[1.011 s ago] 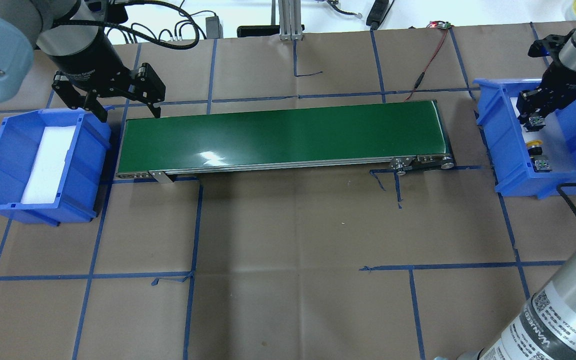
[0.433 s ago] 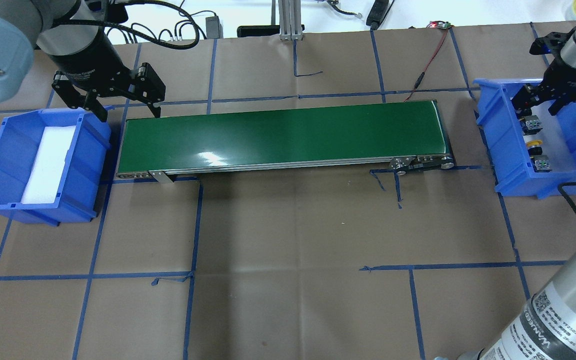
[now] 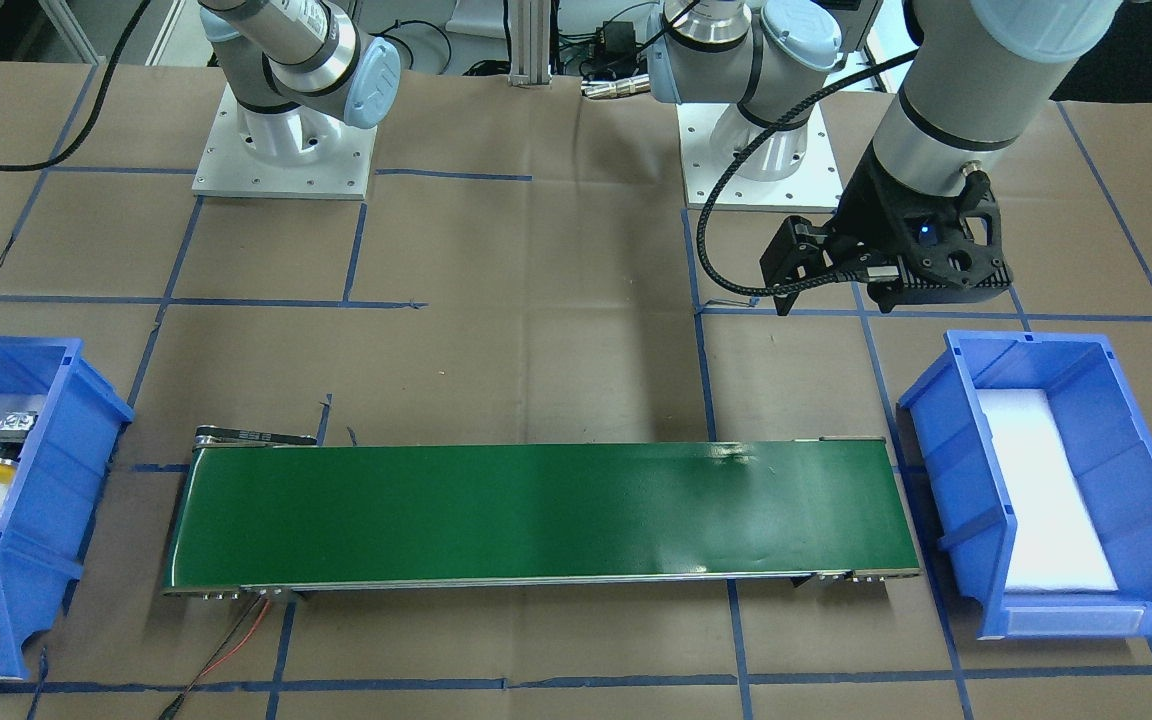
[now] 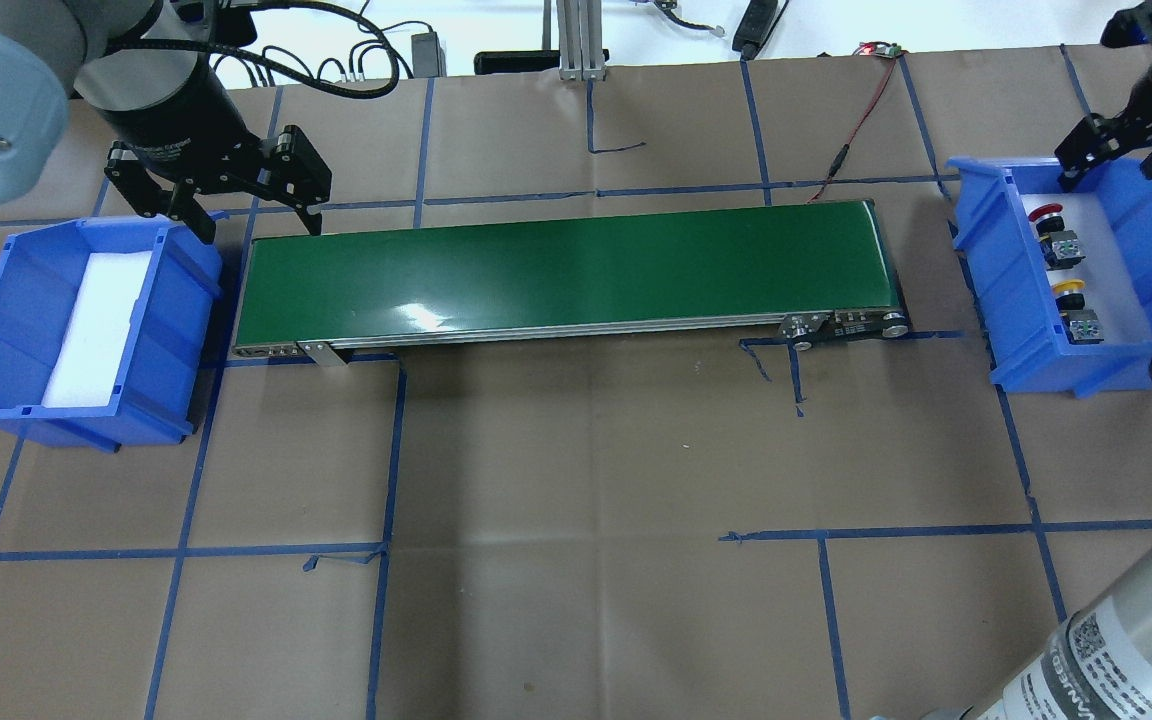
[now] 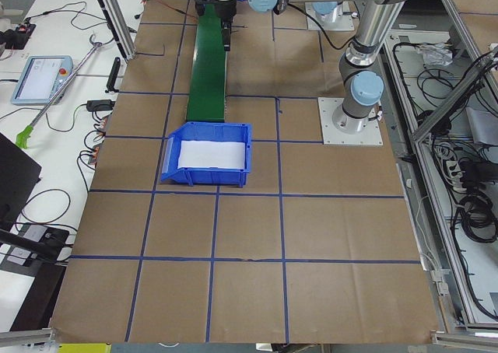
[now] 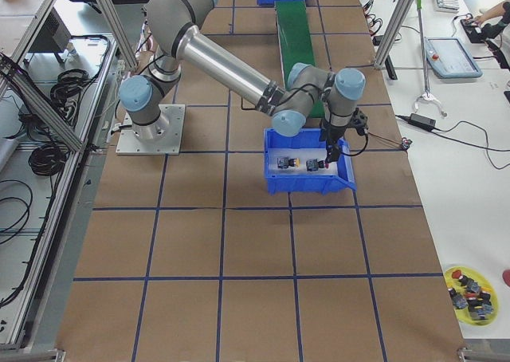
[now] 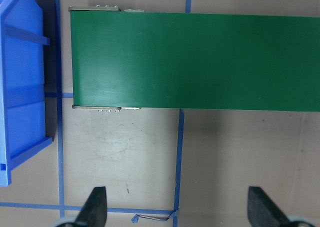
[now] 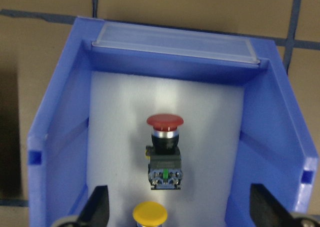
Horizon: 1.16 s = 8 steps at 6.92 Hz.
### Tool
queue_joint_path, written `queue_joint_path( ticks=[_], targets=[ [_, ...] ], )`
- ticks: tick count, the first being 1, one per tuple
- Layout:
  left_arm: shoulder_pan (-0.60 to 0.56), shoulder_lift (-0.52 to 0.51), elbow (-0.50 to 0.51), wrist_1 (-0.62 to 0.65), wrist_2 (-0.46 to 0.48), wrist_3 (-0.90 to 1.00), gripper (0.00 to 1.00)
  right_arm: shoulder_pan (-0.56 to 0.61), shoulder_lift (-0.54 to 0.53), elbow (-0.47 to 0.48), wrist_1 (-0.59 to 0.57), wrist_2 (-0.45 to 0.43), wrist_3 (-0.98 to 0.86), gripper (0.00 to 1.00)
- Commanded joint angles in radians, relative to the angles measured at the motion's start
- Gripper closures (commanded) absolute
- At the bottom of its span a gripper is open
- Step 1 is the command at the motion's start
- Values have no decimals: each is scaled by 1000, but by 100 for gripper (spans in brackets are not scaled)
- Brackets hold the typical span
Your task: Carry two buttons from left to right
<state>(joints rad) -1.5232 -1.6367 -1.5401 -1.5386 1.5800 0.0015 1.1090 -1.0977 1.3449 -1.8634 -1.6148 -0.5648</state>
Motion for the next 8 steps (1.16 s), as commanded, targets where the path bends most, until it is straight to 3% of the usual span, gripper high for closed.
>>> queue_joint_path(
  ticks=[1,2,4,6,8],
  targets=[
    [0,0,0,0,0,-3,0,53,-149,-65,213,3,-4,0],
    [0,0,0,0,0,0,0,131,-192,-63,299,-2,3,0],
    [0,1,-2,0,0,0,0,323,-237,-56,340,-11,108,0],
    [0,1,-2,0,0,3,0,408,-278,-32,362,1,471,0],
    [0,1,-2,0,0,5,0,478,-396,26,360,1,560,0]
  ],
)
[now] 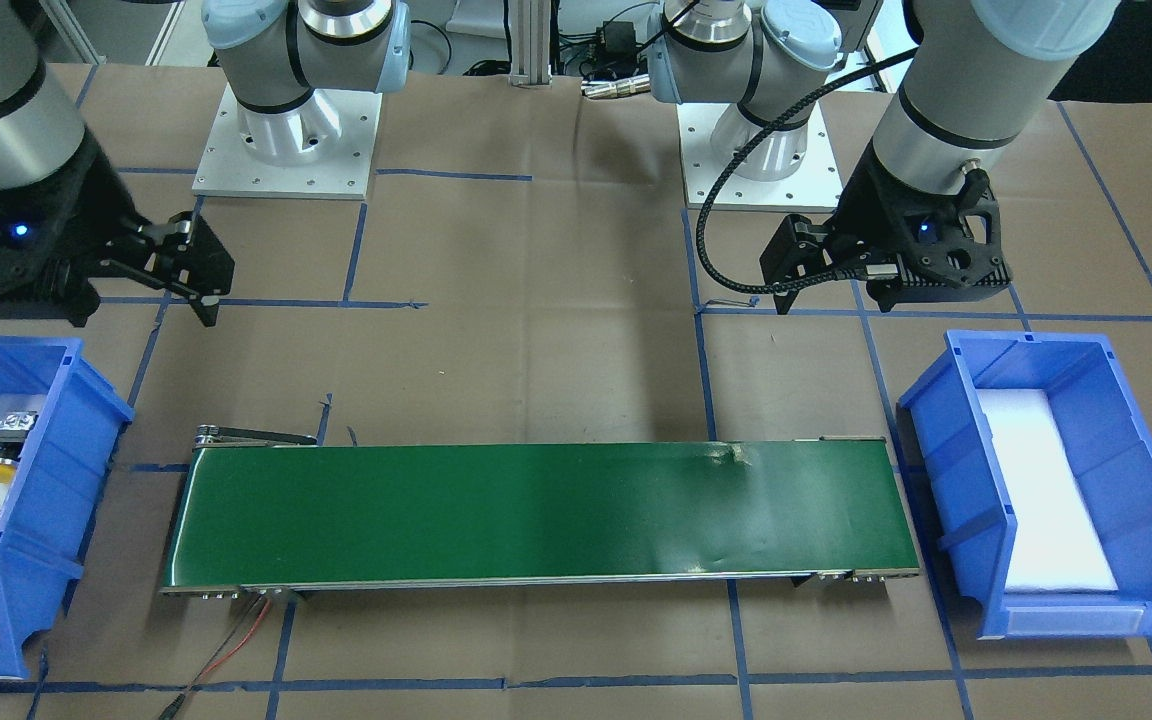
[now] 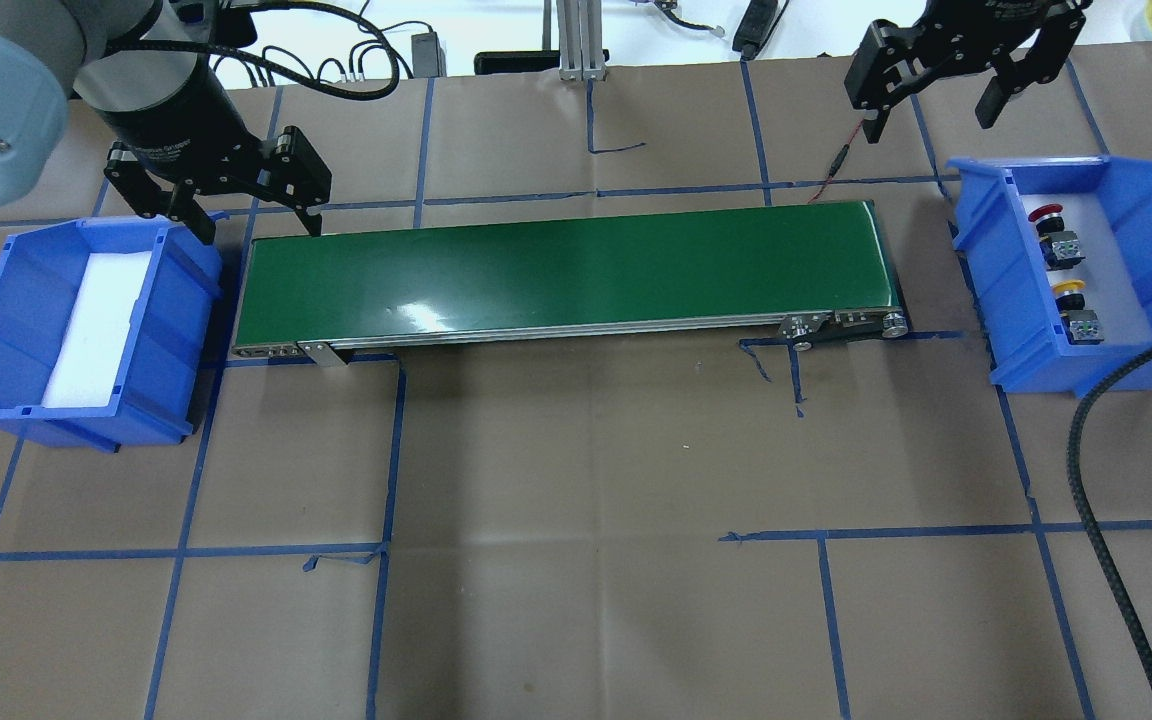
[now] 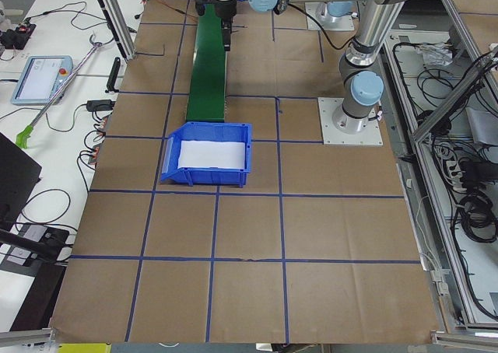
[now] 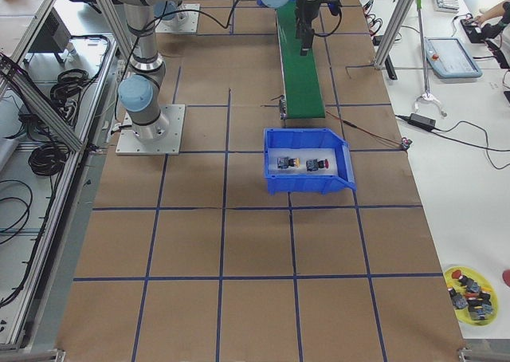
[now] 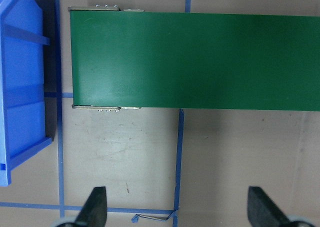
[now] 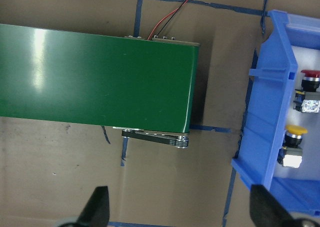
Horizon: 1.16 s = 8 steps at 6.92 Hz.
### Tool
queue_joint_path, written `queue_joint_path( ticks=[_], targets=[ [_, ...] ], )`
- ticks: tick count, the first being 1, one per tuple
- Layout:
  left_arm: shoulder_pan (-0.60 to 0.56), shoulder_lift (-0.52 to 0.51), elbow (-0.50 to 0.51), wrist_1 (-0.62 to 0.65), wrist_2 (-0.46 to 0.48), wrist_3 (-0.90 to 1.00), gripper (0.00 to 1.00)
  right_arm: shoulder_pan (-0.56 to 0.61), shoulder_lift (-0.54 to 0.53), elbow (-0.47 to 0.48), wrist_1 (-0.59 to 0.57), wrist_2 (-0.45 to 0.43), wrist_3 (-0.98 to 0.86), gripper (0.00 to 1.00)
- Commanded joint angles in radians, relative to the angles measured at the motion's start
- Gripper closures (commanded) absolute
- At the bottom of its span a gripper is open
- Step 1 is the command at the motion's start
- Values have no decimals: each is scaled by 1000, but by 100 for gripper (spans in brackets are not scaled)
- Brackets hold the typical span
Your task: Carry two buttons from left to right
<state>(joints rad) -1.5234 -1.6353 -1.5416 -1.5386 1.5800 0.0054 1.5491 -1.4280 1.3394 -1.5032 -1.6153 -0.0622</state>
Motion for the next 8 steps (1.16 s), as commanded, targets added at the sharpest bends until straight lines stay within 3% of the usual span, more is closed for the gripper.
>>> queue_joint_path(
  ticks=[1,4,8],
  targets=[
    [0,0,-2,0,0,2,0,48,-104,46,-2,5,53,0],
    [0,0,-2,0,0,2,0,48,-138,179,67,6,58,0],
    [0,0,0,0,0,1,0,49,-193,257,-37,9,61,0]
  ],
)
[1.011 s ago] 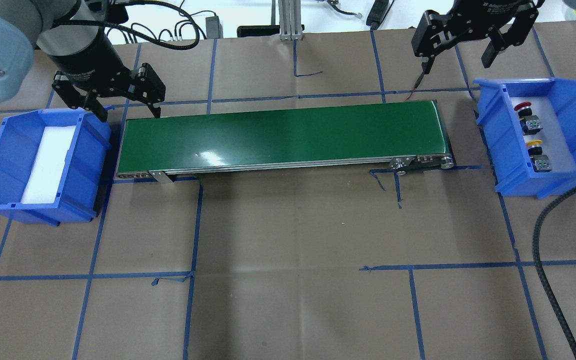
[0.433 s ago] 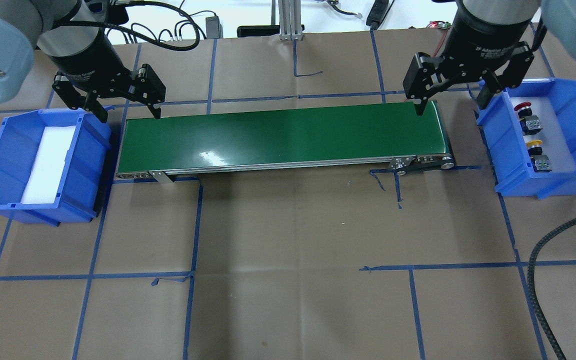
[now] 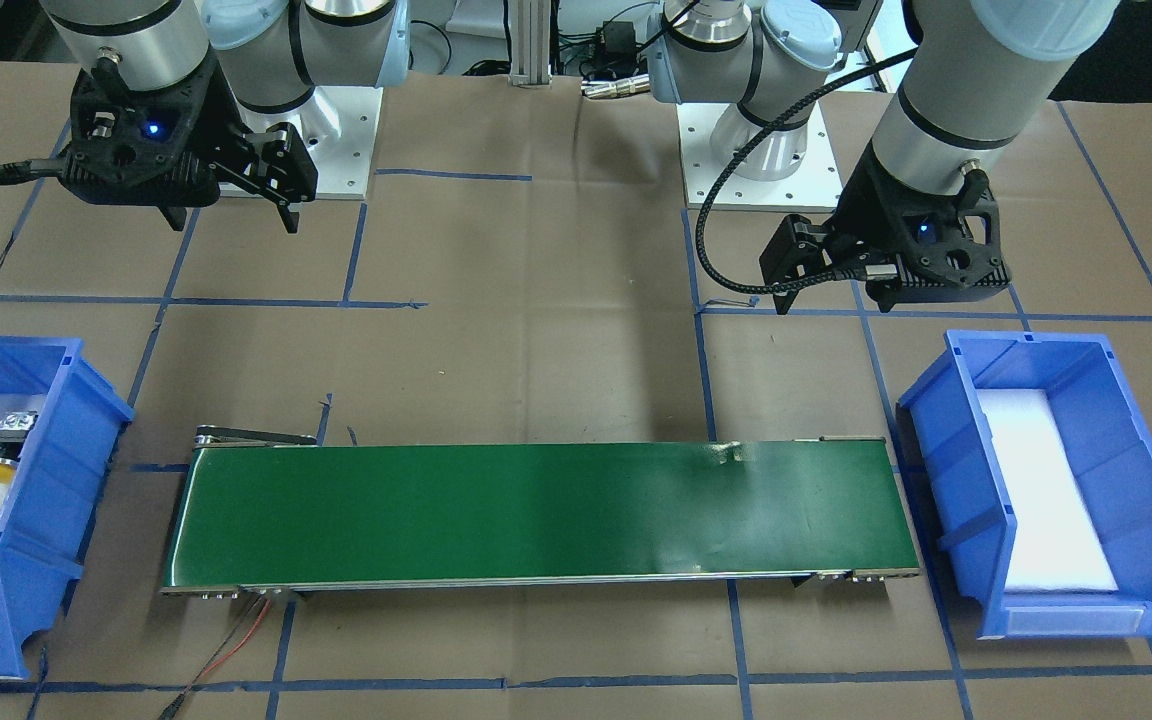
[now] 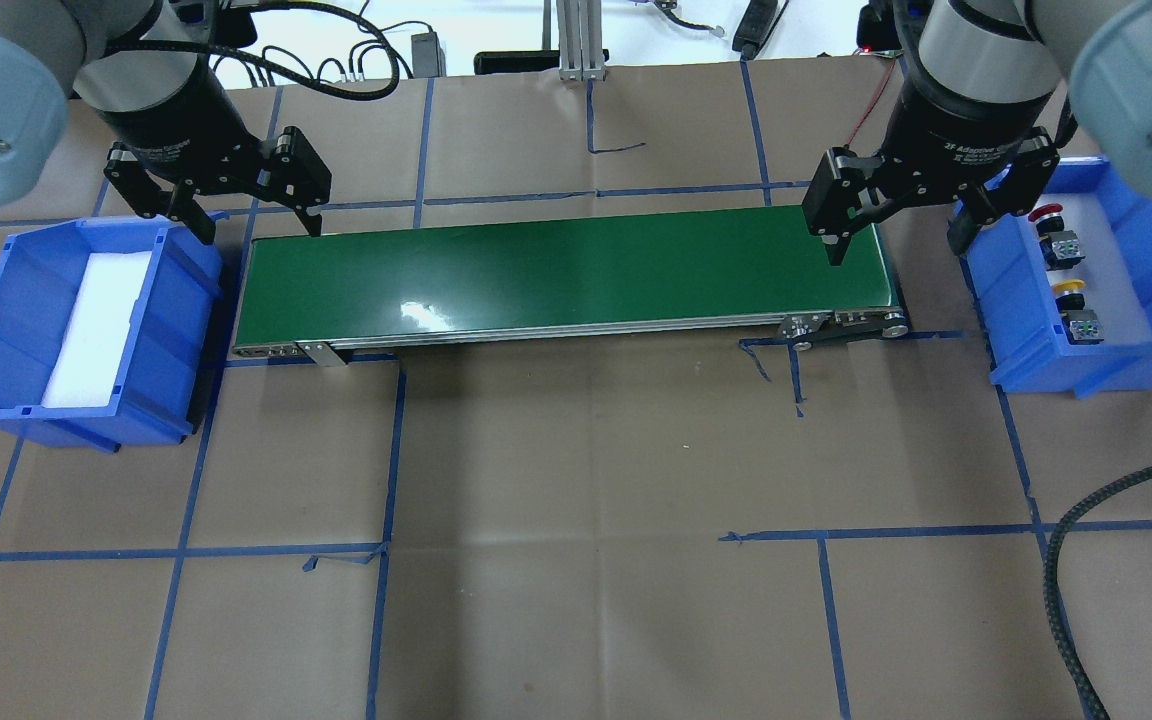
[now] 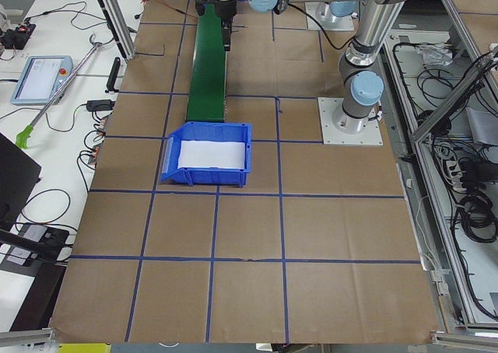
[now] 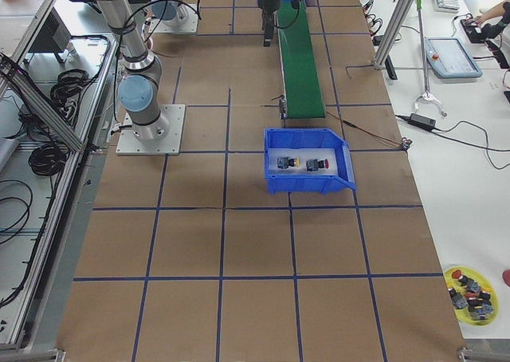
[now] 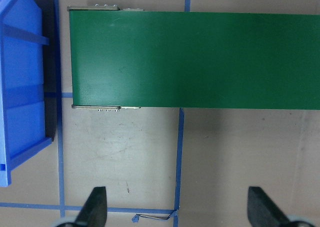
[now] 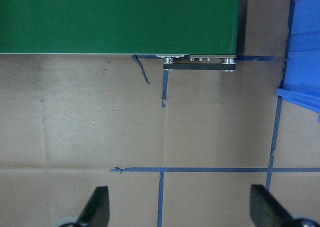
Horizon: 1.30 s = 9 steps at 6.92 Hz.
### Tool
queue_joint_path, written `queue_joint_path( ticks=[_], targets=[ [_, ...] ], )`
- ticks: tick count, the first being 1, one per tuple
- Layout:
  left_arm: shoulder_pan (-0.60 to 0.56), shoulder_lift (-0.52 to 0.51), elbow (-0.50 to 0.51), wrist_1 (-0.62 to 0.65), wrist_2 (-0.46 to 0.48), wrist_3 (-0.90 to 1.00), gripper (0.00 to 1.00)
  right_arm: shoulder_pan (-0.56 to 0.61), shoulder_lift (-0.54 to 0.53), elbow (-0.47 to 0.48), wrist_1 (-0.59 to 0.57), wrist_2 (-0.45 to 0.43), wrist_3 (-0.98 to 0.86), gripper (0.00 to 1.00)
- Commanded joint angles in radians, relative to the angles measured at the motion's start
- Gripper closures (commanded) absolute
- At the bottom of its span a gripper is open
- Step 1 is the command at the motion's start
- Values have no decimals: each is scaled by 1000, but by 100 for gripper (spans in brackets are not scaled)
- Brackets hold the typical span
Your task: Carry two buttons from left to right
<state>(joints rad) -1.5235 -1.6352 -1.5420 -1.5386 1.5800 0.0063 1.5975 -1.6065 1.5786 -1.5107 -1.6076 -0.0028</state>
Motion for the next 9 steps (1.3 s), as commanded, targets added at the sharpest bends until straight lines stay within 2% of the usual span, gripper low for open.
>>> queue_joint_path(
  ticks=[1,4,9],
  targets=[
    [0,0,0,0,0,0,0,1,-16,18,-29,2,0,0],
    [0,0,0,0,0,-2,0,1,-18,15,-34,50,-2,0],
    [-1,0,0,0,0,-2,0,-1,-15,15,-40,48,-5,0]
  ],
)
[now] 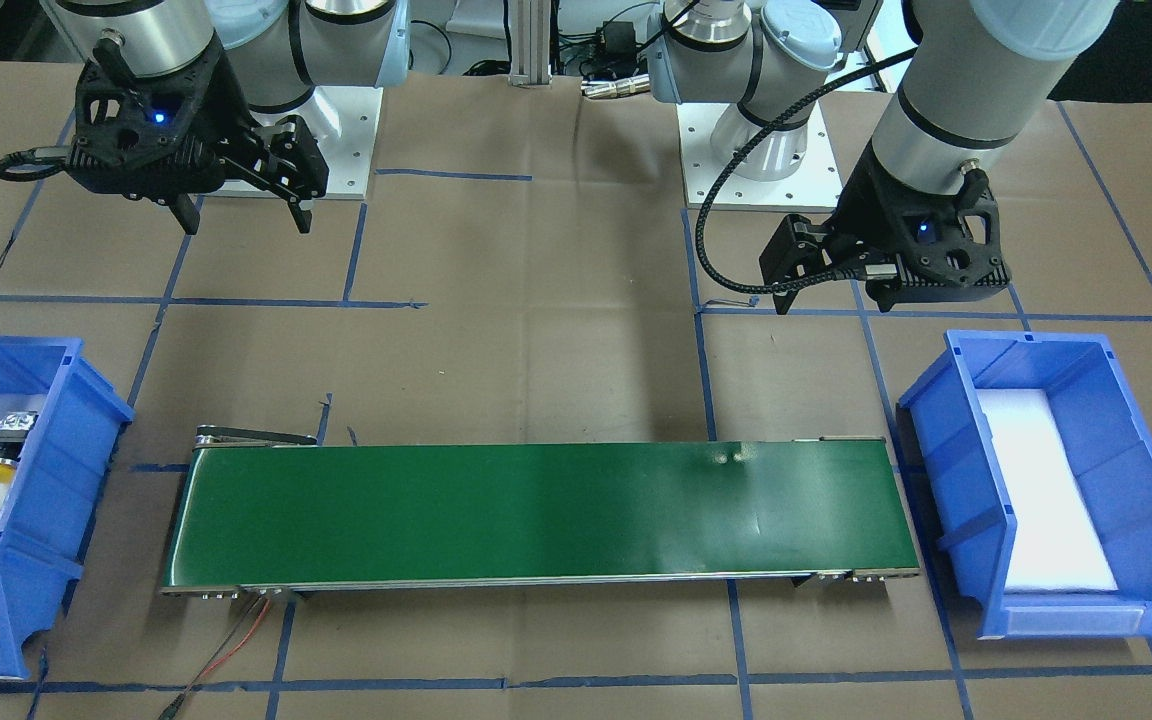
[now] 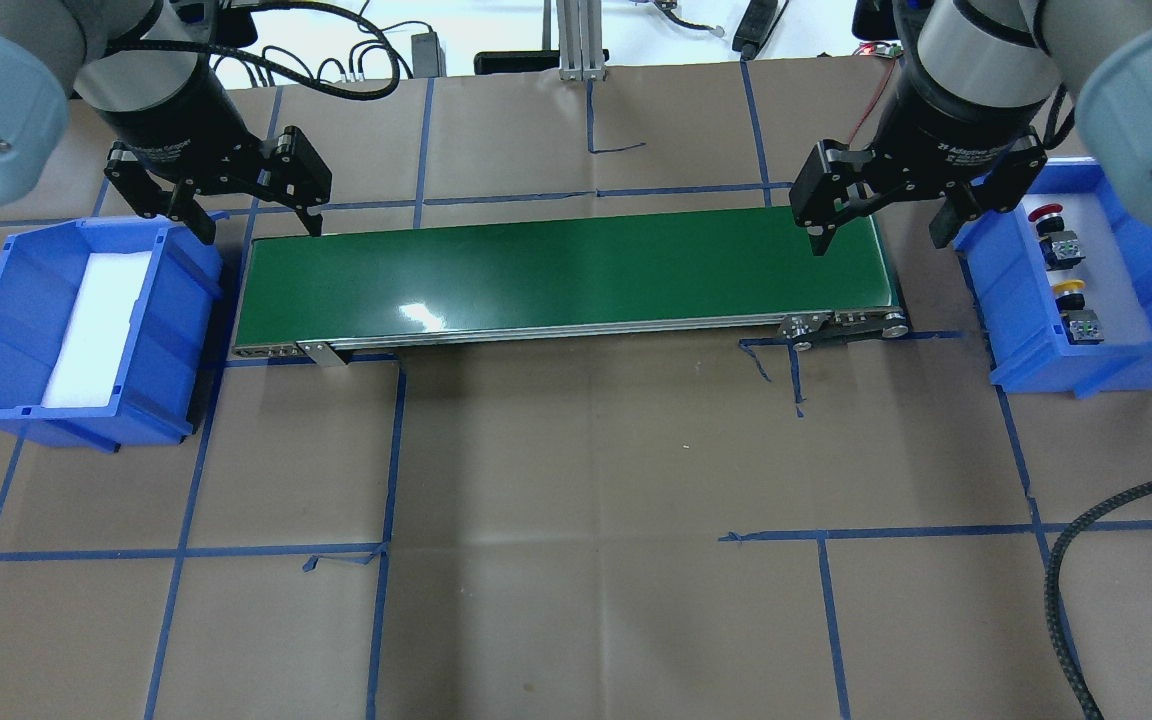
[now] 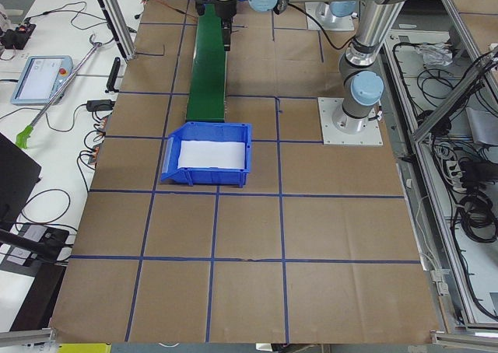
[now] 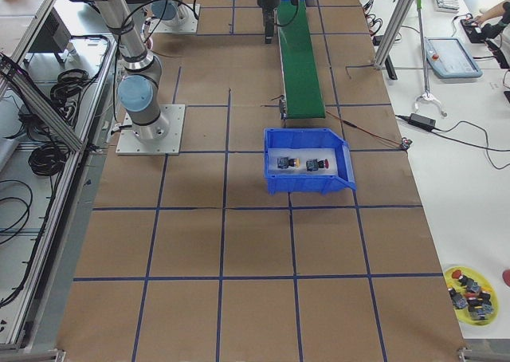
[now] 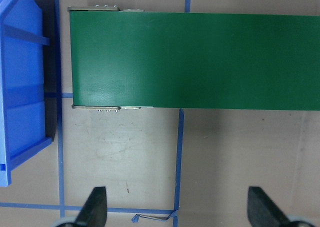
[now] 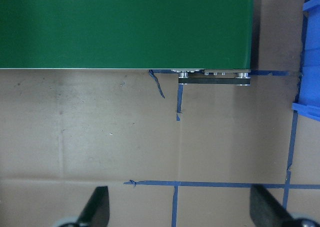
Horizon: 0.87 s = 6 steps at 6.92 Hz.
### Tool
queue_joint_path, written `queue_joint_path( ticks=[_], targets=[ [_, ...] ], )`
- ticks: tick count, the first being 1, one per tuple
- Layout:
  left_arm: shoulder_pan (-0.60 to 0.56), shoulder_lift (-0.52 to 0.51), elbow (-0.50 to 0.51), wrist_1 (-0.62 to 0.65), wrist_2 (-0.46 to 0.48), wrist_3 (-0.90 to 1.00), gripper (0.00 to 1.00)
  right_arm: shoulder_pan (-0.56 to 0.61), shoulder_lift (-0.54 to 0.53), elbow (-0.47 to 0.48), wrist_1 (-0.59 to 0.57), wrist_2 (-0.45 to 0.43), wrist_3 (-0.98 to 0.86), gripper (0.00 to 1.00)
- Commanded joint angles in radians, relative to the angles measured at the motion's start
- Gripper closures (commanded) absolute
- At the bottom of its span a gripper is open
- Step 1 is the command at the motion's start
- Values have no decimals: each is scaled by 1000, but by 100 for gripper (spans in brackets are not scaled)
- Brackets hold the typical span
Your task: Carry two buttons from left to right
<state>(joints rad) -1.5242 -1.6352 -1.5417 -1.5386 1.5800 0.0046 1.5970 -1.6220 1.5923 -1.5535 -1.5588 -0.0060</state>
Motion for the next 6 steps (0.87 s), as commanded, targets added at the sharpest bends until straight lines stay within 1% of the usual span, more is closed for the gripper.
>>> queue_joint_path(
  ticks=[1,6],
  targets=[
    [-1,0,0,0,0,0,0,0,1,1,3,0,-5,0],
    [1,0,0,0,0,0,0,0,1,3,12,0,-6,0]
  ],
)
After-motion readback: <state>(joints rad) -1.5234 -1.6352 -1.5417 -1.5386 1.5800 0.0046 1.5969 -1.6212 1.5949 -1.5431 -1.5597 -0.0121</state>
